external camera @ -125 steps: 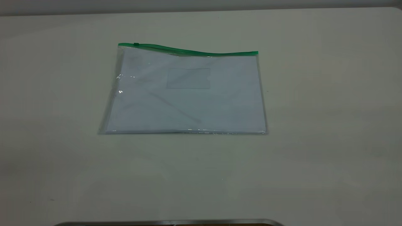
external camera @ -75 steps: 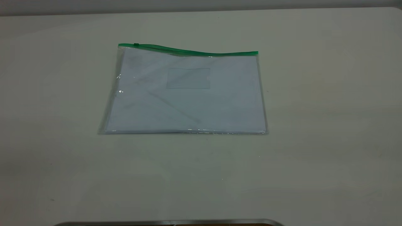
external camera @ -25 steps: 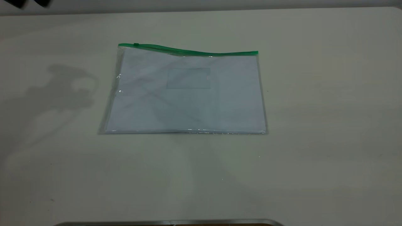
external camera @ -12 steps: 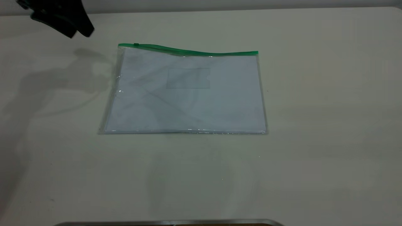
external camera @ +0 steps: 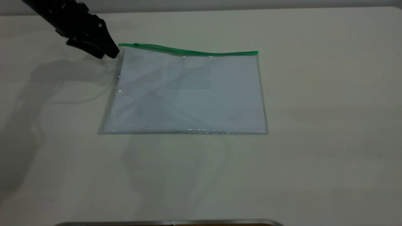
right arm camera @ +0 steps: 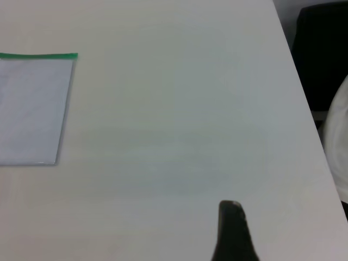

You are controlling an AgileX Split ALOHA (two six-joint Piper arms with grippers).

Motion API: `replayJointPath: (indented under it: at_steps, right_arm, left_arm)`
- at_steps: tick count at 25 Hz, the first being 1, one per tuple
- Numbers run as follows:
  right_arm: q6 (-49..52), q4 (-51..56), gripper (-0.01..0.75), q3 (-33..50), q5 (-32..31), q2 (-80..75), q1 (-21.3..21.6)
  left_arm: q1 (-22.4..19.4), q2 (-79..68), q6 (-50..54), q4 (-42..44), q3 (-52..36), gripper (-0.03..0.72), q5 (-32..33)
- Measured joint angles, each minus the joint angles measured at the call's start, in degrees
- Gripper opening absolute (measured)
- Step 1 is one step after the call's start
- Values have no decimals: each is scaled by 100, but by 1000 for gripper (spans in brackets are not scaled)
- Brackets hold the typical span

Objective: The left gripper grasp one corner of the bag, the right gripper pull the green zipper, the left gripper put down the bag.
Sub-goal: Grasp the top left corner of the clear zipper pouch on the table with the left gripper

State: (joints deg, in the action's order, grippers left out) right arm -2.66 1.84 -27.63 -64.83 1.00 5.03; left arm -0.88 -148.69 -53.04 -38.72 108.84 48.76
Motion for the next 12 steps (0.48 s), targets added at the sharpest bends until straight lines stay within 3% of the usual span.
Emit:
replayJointPath:
  at_steps: [12]
  right_arm:
    - [4,112,549,0,0,0,0]
  left_arm:
    - [-6,-611,-487,-688,524,577,115]
